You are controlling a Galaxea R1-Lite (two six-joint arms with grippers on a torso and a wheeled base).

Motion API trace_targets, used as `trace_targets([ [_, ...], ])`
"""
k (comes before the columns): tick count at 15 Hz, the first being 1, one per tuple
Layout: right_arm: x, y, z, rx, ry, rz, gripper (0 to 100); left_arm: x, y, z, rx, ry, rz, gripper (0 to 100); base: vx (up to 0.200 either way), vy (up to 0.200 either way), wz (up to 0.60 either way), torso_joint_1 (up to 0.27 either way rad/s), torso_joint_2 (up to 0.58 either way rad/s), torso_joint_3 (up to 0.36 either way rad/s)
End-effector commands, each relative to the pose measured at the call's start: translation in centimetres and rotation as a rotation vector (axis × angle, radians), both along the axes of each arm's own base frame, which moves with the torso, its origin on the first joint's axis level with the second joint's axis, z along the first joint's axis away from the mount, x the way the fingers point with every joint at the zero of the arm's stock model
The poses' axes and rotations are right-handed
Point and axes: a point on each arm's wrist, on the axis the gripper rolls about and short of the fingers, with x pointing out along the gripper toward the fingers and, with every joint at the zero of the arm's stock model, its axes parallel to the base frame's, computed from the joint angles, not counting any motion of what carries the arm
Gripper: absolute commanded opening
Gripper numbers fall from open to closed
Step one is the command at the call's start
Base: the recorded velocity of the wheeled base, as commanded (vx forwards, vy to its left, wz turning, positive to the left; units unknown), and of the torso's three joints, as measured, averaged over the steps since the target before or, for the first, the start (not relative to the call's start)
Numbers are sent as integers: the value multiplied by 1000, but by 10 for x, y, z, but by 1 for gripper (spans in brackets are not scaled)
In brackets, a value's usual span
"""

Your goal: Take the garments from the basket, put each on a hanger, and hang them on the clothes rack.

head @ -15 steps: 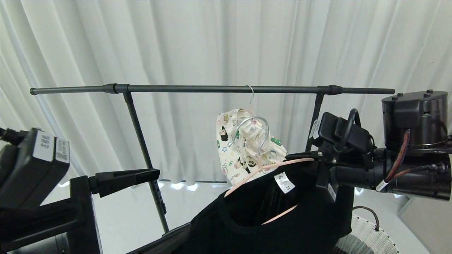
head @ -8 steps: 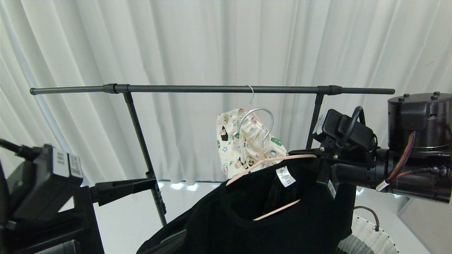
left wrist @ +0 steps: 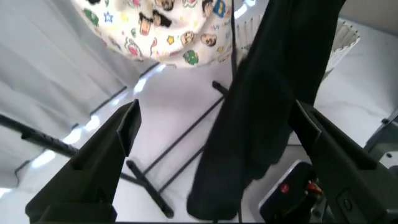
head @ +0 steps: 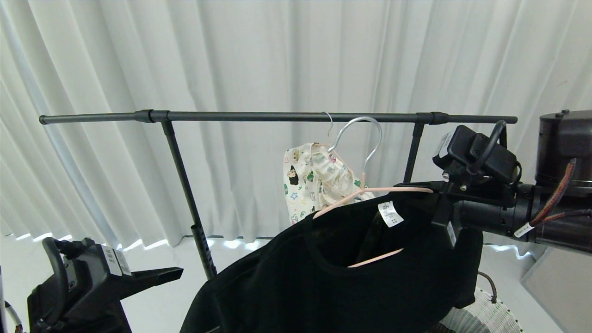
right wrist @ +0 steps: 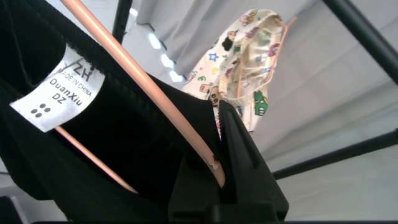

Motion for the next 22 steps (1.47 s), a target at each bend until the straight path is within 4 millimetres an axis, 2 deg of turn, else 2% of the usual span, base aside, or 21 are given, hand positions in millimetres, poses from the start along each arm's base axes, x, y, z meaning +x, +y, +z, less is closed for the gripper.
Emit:
trace_targets([
  [1, -3, -5, 6, 16, -19, -7, 0, 3, 2, -12, 32, 53, 29, 100, 0, 0, 0, 0, 0, 0],
  [8, -9, -7, 12, 27, -38, 4, 0, 29, -7, -20, 56, 98, 59, 100, 0, 0, 0, 0, 0, 0],
  [9, -9, -7, 12, 28, -37, 4, 0, 29, -7, -20, 54, 96, 57, 0, 0, 0, 0, 0, 0, 0],
  [14, -8, -8, 9, 23, -31, -4, 0, 33, -1, -19, 45, 91, 111, 0, 0, 0, 0, 0, 0, 0],
  [18, -4, -15, 6, 17, -22, -39, 0, 43, 26, -14, 19, 60, 300, 0, 0, 0, 0, 0, 0, 0],
  [19, -2, -18, 7, 19, -25, -51, 0, 45, 38, -15, 18, 65, 386, 0, 0, 0, 0, 0, 0, 0],
  [22, -1, -18, 7, 30, -13, -60, 0, 41, 42, -18, 20, 67, 403, 0, 0, 0, 0, 0, 0, 0],
])
